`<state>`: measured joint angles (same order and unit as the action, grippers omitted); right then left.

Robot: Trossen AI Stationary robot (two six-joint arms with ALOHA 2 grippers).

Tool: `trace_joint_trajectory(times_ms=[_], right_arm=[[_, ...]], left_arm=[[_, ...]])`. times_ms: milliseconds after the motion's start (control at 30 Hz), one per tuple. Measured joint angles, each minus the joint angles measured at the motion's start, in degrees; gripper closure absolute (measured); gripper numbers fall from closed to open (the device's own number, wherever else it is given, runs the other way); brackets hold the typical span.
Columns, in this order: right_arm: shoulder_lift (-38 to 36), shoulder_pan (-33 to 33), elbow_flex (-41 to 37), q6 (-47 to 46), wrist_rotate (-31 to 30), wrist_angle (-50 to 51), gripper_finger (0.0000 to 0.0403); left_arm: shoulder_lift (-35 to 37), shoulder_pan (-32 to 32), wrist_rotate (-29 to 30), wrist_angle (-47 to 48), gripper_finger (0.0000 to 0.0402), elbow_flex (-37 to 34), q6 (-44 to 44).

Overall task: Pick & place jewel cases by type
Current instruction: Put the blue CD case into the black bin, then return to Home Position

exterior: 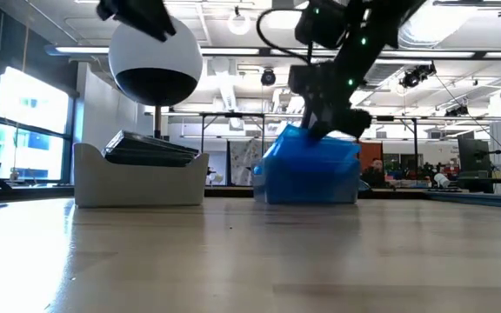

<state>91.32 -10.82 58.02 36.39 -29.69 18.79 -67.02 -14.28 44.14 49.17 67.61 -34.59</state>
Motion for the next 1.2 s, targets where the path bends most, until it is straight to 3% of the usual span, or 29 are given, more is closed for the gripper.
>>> trace_joint_trajectory(times_ms=[100,300,533,733,867,1000,1100,1200], right_arm=[[-0.1,1.88,2.95,-4.75,1.13,6.26,0.0212],[-0.53,7.28,8.0,-10.9,-3.91,14.07,0.0202],[-2.36,16.09,14.76,-15.44,-9.98,18.75,0.0217],[-8.43,22.98,16.59,-30.03,-6.42,29.51,0.0233],[-18.02,27.94,9.33,-40.61,-8.67,29.72,0.0245],[-30.92,33.1,-5.34,-43.62,-10.23,19.26,0.0257],[-41.76,34.55,-16.94,-40.13,-5.36,4.04,0.0264],[-52.14,33.82,-27.71,-33.03,3.96,-12.98,0.0268]], left_arm=[[1.25,-0.04,-0.3,4.52,0.0234,0.03,-4.54],[4.49,-2.77,-0.44,10.54,0.0234,0.0,-11.53],[11.41,-11.03,2.3,13.93,0.0234,-0.02,-12.26],[18.9,-21.16,7.35,16.93,0.0234,-4.32,-14.29],[24.89,-28.85,12.34,16.17,0.0234,-13.01,-18.53],[30.99,-35.08,16.72,9.12,0.0234,-23.94,-16.98],[35.22,-37.75,17.53,-2.39,0.0234,-30.97,-11.01],[38.99,-38.8,13.9,-15.18,0.0234,-36.48,0.03]])
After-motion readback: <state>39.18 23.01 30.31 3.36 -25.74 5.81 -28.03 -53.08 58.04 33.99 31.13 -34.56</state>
